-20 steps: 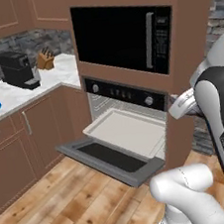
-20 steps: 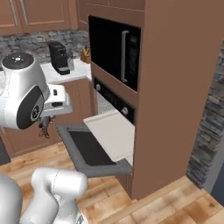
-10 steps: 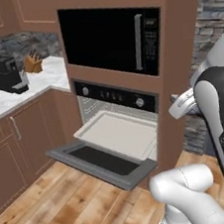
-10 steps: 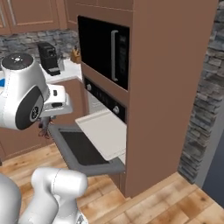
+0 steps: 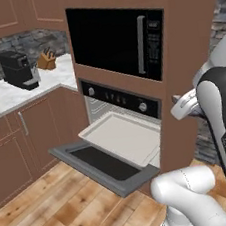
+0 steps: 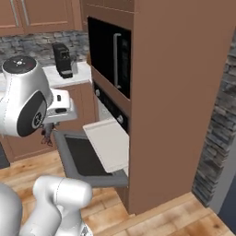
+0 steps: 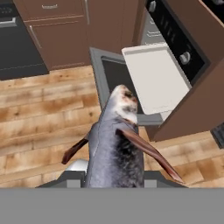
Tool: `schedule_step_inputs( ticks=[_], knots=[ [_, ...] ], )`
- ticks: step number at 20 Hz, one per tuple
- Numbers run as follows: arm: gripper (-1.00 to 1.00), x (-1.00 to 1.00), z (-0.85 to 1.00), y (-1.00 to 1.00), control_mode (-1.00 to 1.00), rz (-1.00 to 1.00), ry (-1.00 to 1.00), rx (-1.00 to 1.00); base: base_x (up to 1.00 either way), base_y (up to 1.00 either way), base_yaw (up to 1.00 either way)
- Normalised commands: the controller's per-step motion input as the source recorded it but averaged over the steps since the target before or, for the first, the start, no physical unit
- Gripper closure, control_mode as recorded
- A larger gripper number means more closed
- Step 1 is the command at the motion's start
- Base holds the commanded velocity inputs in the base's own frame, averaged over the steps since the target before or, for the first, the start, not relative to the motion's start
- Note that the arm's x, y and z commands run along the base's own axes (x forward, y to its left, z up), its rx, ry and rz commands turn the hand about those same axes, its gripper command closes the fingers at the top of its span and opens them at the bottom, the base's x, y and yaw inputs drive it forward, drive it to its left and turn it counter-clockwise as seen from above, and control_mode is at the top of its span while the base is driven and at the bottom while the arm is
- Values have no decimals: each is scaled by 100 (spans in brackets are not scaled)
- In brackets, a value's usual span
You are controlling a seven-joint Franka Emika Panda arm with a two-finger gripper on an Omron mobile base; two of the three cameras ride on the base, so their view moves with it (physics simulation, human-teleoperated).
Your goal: Place the fish on the rack of the oven, and slide the rack back inside. Close the oven door.
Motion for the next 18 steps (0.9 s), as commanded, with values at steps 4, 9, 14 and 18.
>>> schedule_step_inputs(
  ticks=[4, 9, 14, 18],
  knots=[
    [100, 0, 0, 0, 100, 0, 0, 0, 45, 3, 15],
    [100, 0, 0, 0, 100, 0, 0, 0, 52, 11, 4],
    [100, 0, 0, 0, 100, 0, 0, 0, 33, 0, 0],
    [100, 0, 0, 0, 100, 0, 0, 0, 34, 5, 0]
  ],
)
